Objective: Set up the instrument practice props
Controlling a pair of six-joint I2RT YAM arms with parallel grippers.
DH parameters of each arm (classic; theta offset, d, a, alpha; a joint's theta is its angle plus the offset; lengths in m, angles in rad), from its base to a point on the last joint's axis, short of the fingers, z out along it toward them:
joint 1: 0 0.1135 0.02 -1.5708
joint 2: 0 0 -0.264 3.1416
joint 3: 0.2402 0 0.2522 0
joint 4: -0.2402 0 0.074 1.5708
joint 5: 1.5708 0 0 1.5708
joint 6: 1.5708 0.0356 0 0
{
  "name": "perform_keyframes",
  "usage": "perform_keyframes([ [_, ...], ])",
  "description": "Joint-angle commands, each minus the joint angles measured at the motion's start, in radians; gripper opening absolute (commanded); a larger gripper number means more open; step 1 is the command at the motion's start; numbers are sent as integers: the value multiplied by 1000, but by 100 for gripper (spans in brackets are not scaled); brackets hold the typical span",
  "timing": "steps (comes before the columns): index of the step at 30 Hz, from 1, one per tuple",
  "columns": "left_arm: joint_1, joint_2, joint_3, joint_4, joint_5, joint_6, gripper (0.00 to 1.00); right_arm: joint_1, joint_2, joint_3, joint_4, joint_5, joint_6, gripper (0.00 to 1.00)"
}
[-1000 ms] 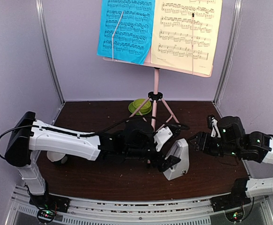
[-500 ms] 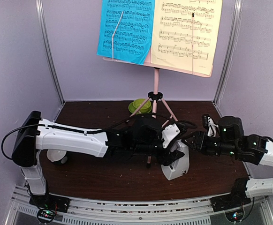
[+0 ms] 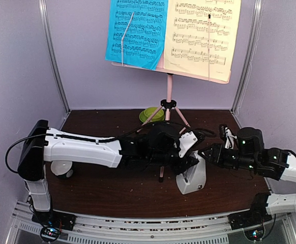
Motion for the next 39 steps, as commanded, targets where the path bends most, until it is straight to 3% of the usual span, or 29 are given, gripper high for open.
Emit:
perform_keyframes([
  [1,2,15,23,0,18,16,36,-9,-9,-64,-68,0,-23,36],
  [4,3,-4,1,15,38,38,26,-11,-5,-84,-67,4,-35,34],
  [9,10,-55,-60,74,76,63,20,-15,10,-115,-77,3,-57,31],
  [15,44,-82,-82,81,150,88,55,-19,-24,-128,-70,-14,-100,29],
  [20,101,-72,-54,59,213,126,70,-24,-2,-120,-70,-58,-150,28],
  [27,114,14,74,-22,345,156,70,-26,17,-104,-66,-59,-162,28],
  [33,114,70,130,-13,344,125,71,-28,50,-84,-73,-65,-185,28],
  [39,116,99,174,-57,350,141,60,-38,66,-79,-97,-61,-199,28],
])
